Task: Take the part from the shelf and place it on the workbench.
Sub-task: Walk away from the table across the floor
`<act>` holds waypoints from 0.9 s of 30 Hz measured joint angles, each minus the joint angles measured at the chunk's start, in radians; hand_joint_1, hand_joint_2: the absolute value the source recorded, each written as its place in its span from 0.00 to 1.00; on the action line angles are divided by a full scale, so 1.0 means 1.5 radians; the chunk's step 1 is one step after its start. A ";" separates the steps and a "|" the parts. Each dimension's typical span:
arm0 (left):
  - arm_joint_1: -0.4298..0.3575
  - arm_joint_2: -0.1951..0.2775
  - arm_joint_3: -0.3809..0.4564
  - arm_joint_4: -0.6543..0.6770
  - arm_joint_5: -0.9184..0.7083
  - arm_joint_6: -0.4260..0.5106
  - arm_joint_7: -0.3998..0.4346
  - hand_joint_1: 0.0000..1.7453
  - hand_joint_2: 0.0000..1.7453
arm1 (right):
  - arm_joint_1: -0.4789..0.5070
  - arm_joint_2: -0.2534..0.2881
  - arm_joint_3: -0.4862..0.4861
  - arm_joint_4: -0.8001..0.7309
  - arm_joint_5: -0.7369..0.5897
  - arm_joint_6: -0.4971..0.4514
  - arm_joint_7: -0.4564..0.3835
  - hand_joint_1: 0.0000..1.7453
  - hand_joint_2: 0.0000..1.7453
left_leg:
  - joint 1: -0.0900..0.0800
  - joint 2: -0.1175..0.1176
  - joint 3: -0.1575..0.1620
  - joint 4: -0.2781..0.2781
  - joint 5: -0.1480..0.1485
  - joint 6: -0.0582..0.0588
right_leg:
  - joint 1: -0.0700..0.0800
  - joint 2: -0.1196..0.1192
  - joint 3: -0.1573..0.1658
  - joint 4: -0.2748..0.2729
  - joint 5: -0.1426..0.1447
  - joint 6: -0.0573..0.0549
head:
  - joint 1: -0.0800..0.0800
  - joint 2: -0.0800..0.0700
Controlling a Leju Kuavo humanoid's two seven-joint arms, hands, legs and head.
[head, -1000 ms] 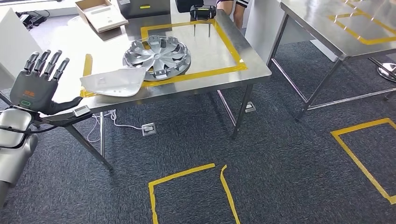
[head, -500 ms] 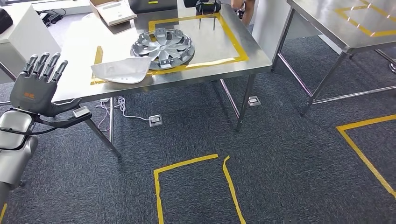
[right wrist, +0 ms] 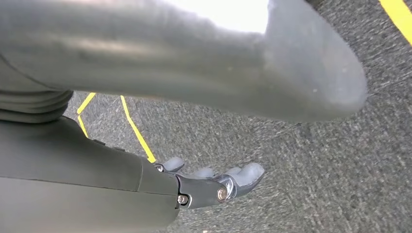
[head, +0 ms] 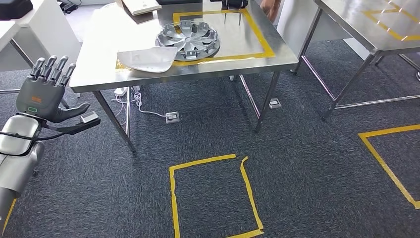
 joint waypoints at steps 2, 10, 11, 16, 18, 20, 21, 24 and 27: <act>-0.007 -0.005 0.000 0.026 0.002 0.000 -0.006 0.00 0.00 | 0.000 0.000 -0.003 0.000 -0.001 -0.001 0.001 0.00 0.00 | -0.002 0.000 -0.010 0.001 0.007 0.003 | 0.000 0.002 -0.032 0.089 -0.046 0.003 | 0.001 0.000; -0.029 -0.023 0.001 0.102 0.008 -0.022 -0.017 0.00 1.00 | 0.000 0.000 -0.008 0.000 -0.001 -0.009 0.002 0.00 1.00 | -0.010 -0.001 -0.027 0.005 0.018 -0.005 | 0.012 0.006 0.083 -0.074 0.001 -0.020 | 0.000 0.000; -0.031 -0.025 0.001 0.111 0.008 -0.033 -0.015 0.00 1.00 | 0.001 0.000 -0.008 0.000 0.000 -0.013 0.002 0.00 1.00 | -0.009 -0.001 -0.027 0.005 0.018 -0.007 | 0.013 0.006 0.082 -0.076 0.003 -0.019 | 0.000 0.000; -0.034 -0.029 0.018 0.136 0.014 -0.037 -0.008 0.00 0.50 | 0.001 0.001 -0.008 0.000 0.000 -0.016 -0.001 0.00 0.25 | -0.008 0.000 -0.027 -0.001 0.023 -0.014 | 0.014 0.007 0.079 -0.075 0.005 -0.025 | 0.000 0.000; -0.037 -0.028 0.022 0.142 0.004 -0.032 0.006 0.00 0.00 | 0.001 0.002 -0.008 0.000 0.001 -0.011 -0.001 0.00 0.00 | -0.008 -0.001 -0.027 -0.002 0.025 -0.016 | 0.015 0.007 0.078 -0.075 0.006 -0.027 | 0.000 0.000; -0.040 -0.027 0.023 0.146 0.000 -0.032 0.017 0.00 0.00 | 0.001 0.003 -0.008 0.000 0.001 -0.005 -0.001 0.00 0.00 | -0.008 -0.001 -0.027 -0.003 0.026 -0.018 | 0.015 0.006 0.078 -0.075 0.006 -0.029 | 0.000 0.000; -0.041 -0.025 0.022 0.148 0.000 -0.033 0.023 0.00 0.00 | 0.001 0.004 -0.009 0.000 0.001 -0.003 -0.002 0.00 0.00 | -0.008 -0.001 -0.028 -0.003 0.026 -0.018 | 0.015 0.007 0.077 -0.074 0.007 -0.029 | 0.000 0.000; -0.044 -0.023 0.019 0.154 0.000 -0.033 0.043 0.00 0.00 | 0.001 0.004 -0.010 0.000 0.000 -0.002 -0.003 0.00 0.00 | -0.007 -0.001 -0.028 -0.003 0.027 -0.019 | 0.015 0.006 0.077 -0.074 0.007 -0.030 | 0.000 0.000; -0.044 -0.023 0.016 0.157 0.000 -0.024 0.067 0.00 0.00 | 0.000 0.004 -0.012 0.000 0.002 -0.002 -0.002 0.00 0.00 | -0.008 -0.001 -0.028 -0.003 0.028 -0.019 | 0.015 0.006 0.077 -0.074 0.008 -0.031 | 0.000 0.000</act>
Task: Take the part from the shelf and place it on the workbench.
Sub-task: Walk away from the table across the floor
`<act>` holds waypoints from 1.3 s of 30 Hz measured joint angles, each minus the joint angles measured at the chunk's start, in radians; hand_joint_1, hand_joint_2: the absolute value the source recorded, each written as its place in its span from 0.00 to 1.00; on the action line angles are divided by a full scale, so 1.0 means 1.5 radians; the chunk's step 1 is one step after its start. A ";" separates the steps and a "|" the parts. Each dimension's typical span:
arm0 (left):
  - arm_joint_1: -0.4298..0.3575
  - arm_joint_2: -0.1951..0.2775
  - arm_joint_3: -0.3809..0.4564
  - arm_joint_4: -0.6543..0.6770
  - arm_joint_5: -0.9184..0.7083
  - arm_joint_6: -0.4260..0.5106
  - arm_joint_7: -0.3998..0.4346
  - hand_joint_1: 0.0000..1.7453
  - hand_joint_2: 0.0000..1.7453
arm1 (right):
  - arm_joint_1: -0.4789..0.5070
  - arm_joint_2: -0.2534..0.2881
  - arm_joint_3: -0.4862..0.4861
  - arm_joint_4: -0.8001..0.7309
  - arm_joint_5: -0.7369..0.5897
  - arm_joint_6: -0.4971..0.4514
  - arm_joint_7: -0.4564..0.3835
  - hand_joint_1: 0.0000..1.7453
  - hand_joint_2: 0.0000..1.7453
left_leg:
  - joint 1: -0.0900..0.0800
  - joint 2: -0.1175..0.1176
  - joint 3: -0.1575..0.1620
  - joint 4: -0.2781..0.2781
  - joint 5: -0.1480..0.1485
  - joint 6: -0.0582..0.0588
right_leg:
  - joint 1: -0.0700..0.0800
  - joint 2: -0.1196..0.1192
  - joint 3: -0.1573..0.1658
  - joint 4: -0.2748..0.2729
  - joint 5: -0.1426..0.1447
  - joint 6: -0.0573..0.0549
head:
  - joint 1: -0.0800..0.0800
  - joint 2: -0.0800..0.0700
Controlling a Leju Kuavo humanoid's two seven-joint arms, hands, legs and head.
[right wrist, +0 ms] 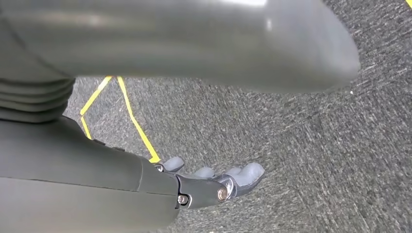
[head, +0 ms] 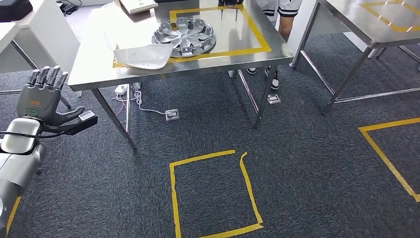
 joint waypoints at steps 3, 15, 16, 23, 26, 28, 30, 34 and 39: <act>0.002 0.001 -0.003 0.000 0.000 0.014 0.020 0.00 0.00 | 0.000 0.001 -0.001 0.000 0.002 0.001 0.001 0.00 0.00 | 0.000 0.000 0.000 0.000 0.000 0.001 | 0.000 0.000 0.000 0.000 0.001 0.000 | 0.000 0.000; 0.010 0.004 0.001 0.005 0.032 -0.014 -0.051 0.00 1.00 | 0.000 0.006 -0.007 0.000 0.003 0.004 0.002 0.00 0.00 | 0.000 -0.001 -0.001 0.001 0.001 0.001 | 0.000 -0.001 0.000 0.000 0.002 0.000 | 0.000 0.000; 0.011 0.004 0.002 0.005 0.031 -0.014 -0.054 0.00 1.00 | 0.000 0.006 -0.008 0.000 0.003 0.005 0.002 0.00 0.00 | 0.000 -0.001 -0.001 0.001 0.001 0.001 | 0.000 -0.001 0.000 0.000 0.002 0.000 | 0.000 0.000; 0.026 0.003 0.018 0.007 0.039 -0.017 -0.042 0.00 1.00 | 0.001 0.006 -0.003 0.000 -0.005 0.005 -0.008 0.00 1.00 | 0.000 -0.001 -0.001 0.001 0.002 0.001 | -0.001 -0.001 -0.001 0.000 0.002 0.000 | 0.000 0.000; 0.059 -0.004 0.031 0.007 0.079 -0.028 -0.038 0.00 1.00 | 0.004 0.006 0.019 -0.002 -0.028 0.002 -0.011 0.00 1.00 | 0.000 0.000 -0.001 0.001 0.002 0.001 | 0.000 -0.001 -0.001 0.000 0.002 0.000 | 0.000 0.000; 0.084 -0.010 0.037 0.006 0.111 -0.041 -0.036 0.00 1.00 | 0.008 0.005 0.038 -0.003 -0.048 0.001 -0.009 0.00 1.00 | 0.000 0.000 -0.002 0.001 0.002 0.001 | 0.000 -0.001 -0.001 0.000 0.002 0.000 | 0.000 0.000; 0.107 -0.015 0.042 0.006 0.144 -0.055 -0.035 0.00 1.00 | 0.012 0.005 0.059 -0.006 -0.068 0.001 -0.007 0.00 1.00 | 0.000 -0.001 -0.002 0.001 0.001 0.001 | 0.000 -0.001 -0.001 0.000 0.002 0.000 | 0.000 0.000; 0.151 -0.026 0.053 0.004 0.206 -0.081 -0.034 0.00 1.00 | 0.021 0.002 0.104 -0.013 -0.106 0.001 -0.001 0.00 1.00 | 0.000 0.000 -0.002 0.001 0.001 0.001 | 0.000 -0.001 -0.001 0.000 0.002 0.000 | 0.000 0.000; 0.205 -0.043 0.064 0.003 0.284 -0.115 -0.030 0.00 0.25 | 0.032 -0.003 0.162 -0.023 -0.154 0.001 0.007 0.00 0.50 | 0.000 -0.001 -0.003 0.001 0.001 0.001 | 0.000 -0.001 -0.002 0.000 0.002 0.000 | 0.000 0.000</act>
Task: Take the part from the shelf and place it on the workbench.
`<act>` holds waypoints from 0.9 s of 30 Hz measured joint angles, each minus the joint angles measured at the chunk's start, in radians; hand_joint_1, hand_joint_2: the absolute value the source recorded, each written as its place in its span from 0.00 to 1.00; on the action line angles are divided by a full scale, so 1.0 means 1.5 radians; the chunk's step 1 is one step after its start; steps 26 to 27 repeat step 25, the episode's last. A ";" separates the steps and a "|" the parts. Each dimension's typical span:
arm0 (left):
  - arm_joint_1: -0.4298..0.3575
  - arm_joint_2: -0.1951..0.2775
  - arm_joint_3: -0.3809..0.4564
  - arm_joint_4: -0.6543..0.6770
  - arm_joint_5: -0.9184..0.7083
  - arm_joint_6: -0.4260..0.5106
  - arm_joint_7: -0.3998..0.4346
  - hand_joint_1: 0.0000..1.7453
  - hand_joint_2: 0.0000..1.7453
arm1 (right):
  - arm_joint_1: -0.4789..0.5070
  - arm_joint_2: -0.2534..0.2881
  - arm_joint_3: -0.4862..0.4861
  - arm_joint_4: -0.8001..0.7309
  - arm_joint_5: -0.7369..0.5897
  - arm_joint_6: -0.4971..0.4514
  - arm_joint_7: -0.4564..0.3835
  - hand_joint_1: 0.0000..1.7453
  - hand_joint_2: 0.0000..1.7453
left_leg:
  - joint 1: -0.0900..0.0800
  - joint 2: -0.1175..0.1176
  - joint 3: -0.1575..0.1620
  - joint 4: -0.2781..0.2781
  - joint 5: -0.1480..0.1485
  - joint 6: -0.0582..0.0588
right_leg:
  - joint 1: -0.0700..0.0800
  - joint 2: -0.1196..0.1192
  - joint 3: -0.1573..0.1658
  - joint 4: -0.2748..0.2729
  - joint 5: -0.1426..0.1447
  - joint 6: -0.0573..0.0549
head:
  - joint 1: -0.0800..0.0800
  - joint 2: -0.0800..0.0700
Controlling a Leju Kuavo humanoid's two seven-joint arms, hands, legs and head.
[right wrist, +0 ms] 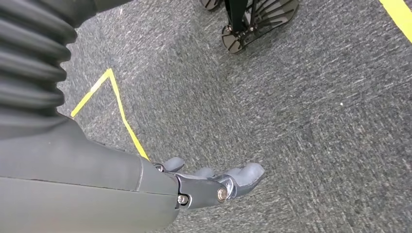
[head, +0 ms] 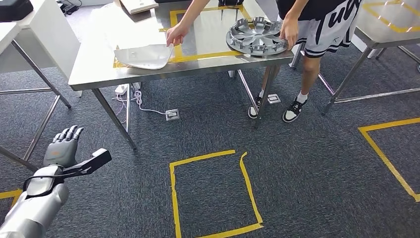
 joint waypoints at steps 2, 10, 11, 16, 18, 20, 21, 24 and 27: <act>0.022 -0.007 0.004 0.000 0.032 -0.014 0.001 0.00 0.00 | 0.005 -0.002 0.024 -0.004 -0.020 0.000 0.004 0.00 0.00 | 0.000 0.000 0.000 0.000 0.000 0.000 | 0.000 0.000 0.000 0.000 0.000 0.000 | 0.000 0.000; 0.110 -0.035 0.021 -0.006 0.160 -0.069 0.006 0.00 0.00 | 0.025 -0.012 0.126 -0.021 -0.099 0.000 0.018 0.00 0.00 | 0.000 0.000 -0.001 0.000 0.000 0.001 | 0.000 0.000 -0.001 0.000 0.000 0.000 | 0.000 0.000; 0.121 -0.039 0.023 -0.006 0.175 -0.076 0.007 0.00 0.00 | 0.027 -0.013 0.139 -0.023 -0.108 0.000 0.020 0.00 0.00 | 0.000 0.000 -0.001 0.000 -0.001 0.001 | 0.000 0.000 -0.001 0.000 0.000 0.000 | 0.000 0.000; 0.175 -0.056 0.034 -0.011 0.254 -0.111 0.009 0.00 0.00 | 0.040 -0.019 0.202 -0.034 -0.157 -0.001 0.027 0.00 0.00 | 0.000 0.000 -0.002 0.000 -0.001 0.001 | 0.000 0.000 -0.001 0.000 0.000 0.000 | 0.000 0.000; 0.195 -0.063 0.038 -0.011 0.283 -0.124 0.010 0.00 0.25 | 0.044 -0.021 0.225 -0.037 -0.175 -0.001 0.031 0.00 0.00 | 0.000 0.000 -0.002 0.000 -0.001 0.001 | 0.000 0.000 -0.001 0.000 0.000 0.000 | 0.000 0.000; 0.206 -0.067 0.039 -0.011 0.298 -0.130 0.011 0.00 0.75 | 0.046 -0.023 0.236 -0.038 -0.184 -0.001 0.033 0.00 0.00 | 0.000 0.000 -0.002 0.000 -0.001 0.001 | 0.000 0.000 -0.001 0.000 0.000 0.000 | 0.000 0.000; 0.207 -0.067 0.040 -0.011 0.301 -0.131 0.011 0.00 1.00 | 0.046 -0.023 0.238 -0.039 -0.185 -0.001 0.033 0.00 0.00 | 0.000 0.000 -0.002 0.000 -0.001 0.001 | 0.000 0.000 -0.001 0.000 0.000 0.000 | 0.000 0.000; 0.228 -0.074 0.045 -0.013 0.330 -0.144 0.012 0.00 1.00 | 0.051 -0.025 0.261 -0.043 -0.203 -0.001 0.036 0.00 0.00 | 0.000 0.000 -0.003 0.000 -0.001 0.001 | 0.000 0.000 -0.001 0.000 -0.001 0.001 | 0.000 0.000; 0.234 -0.076 0.046 -0.014 0.339 -0.148 0.013 0.00 1.00 | 0.053 -0.026 0.269 -0.044 -0.209 -0.001 0.037 0.00 0.00 | 0.000 0.000 -0.003 0.000 -0.001 0.002 | 0.000 0.000 -0.001 0.000 -0.001 0.001 | 0.000 0.000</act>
